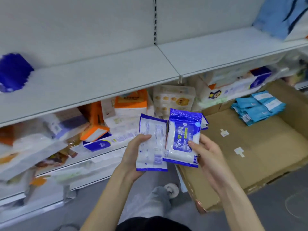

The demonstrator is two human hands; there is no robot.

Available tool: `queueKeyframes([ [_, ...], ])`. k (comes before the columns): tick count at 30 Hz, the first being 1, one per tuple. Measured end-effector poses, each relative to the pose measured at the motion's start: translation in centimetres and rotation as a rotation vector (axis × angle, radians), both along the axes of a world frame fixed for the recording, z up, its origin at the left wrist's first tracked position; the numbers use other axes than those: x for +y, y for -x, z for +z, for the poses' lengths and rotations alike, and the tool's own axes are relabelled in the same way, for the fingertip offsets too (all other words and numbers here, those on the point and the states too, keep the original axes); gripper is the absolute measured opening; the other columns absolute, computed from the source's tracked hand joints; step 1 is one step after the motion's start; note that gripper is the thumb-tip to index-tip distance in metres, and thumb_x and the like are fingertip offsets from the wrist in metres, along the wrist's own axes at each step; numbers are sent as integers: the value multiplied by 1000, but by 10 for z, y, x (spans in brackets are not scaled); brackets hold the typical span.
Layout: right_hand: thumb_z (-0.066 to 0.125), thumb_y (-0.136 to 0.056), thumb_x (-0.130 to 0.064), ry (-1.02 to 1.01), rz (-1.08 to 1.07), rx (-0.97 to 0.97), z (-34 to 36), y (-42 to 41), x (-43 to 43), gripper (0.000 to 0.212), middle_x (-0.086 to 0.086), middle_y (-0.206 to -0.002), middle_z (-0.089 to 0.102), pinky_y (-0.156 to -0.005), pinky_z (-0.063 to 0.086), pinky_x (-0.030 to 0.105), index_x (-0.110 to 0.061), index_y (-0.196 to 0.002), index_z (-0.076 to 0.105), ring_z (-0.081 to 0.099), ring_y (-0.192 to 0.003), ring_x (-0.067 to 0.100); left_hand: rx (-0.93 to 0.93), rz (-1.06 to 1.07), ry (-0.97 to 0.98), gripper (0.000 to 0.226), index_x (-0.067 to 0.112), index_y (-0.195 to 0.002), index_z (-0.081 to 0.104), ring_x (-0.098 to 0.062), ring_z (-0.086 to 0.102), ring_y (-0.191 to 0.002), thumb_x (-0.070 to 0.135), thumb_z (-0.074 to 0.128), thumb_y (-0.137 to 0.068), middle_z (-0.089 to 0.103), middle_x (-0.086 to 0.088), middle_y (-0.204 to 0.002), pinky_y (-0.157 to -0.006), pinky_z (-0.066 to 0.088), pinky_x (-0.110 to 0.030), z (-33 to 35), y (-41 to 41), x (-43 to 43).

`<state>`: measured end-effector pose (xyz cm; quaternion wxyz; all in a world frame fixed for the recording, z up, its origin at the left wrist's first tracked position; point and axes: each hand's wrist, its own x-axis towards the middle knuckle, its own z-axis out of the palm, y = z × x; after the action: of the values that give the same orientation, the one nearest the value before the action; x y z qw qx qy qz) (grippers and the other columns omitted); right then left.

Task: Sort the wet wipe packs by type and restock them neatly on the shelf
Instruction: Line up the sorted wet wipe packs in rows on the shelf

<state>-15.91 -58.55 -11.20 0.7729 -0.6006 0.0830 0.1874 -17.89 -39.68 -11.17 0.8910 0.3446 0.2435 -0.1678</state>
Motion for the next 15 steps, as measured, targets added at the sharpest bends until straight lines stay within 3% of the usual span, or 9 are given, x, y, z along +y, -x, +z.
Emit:
queueKeyframes([
  [2, 57, -89, 0, -16, 19, -18, 9, 5, 19, 24, 11, -102, 73, -63, 57, 25, -7, -112, 62, 72, -82, 18, -33, 32, 14, 28, 9, -92, 76, -32, 69, -86, 23, 61, -74, 71, -18, -100, -92, 46, -47, 13, 13, 16],
  [5, 60, -84, 9, -24, 43, -70, 22, 6, 51, 36, 9, -93, 75, -58, 57, 27, -11, -114, 56, 71, -74, 18, -51, 88, 18, 33, 12, -81, 79, -28, 71, -79, 39, 60, -74, 73, -14, -95, -91, 46, -45, 27, 26, 48],
  [8, 64, -79, 10, -41, 81, -106, 31, 0, 87, 48, 12, -95, 74, -62, 59, 32, -15, -118, 53, 71, -79, 24, -46, 139, -48, 47, 18, -97, 71, -23, 67, -78, 56, 60, -72, 70, -9, -95, -77, 53, -40, 34, 32, 83],
  [10, 64, -79, 6, -62, 113, -125, 35, -8, 116, 46, 12, -98, 73, -66, 59, 34, -16, -118, 55, 71, -83, 25, -13, 186, -229, 48, 18, -88, 61, -16, 58, -65, 64, 45, -84, 62, -4, -78, -63, 48, -29, 32, 32, 110],
  [12, 63, -83, -3, -70, 135, -123, 37, -17, 147, 35, 11, -103, 72, -72, 57, 37, -15, -116, 60, 70, -85, 24, -29, 210, -362, 48, 19, -84, 54, -11, 47, -59, 66, 42, -85, 51, 0, -73, -52, 40, -21, 32, 30, 139],
  [15, 61, -87, -12, -49, 115, -92, 34, -36, 200, 25, 10, -103, 72, -73, 51, 36, -12, -111, 65, 68, -83, 22, -52, 416, -398, 39, 20, -111, 58, -12, 60, -67, 44, 60, -80, 65, -1, -90, -51, 47, -20, 24, 27, 196],
])
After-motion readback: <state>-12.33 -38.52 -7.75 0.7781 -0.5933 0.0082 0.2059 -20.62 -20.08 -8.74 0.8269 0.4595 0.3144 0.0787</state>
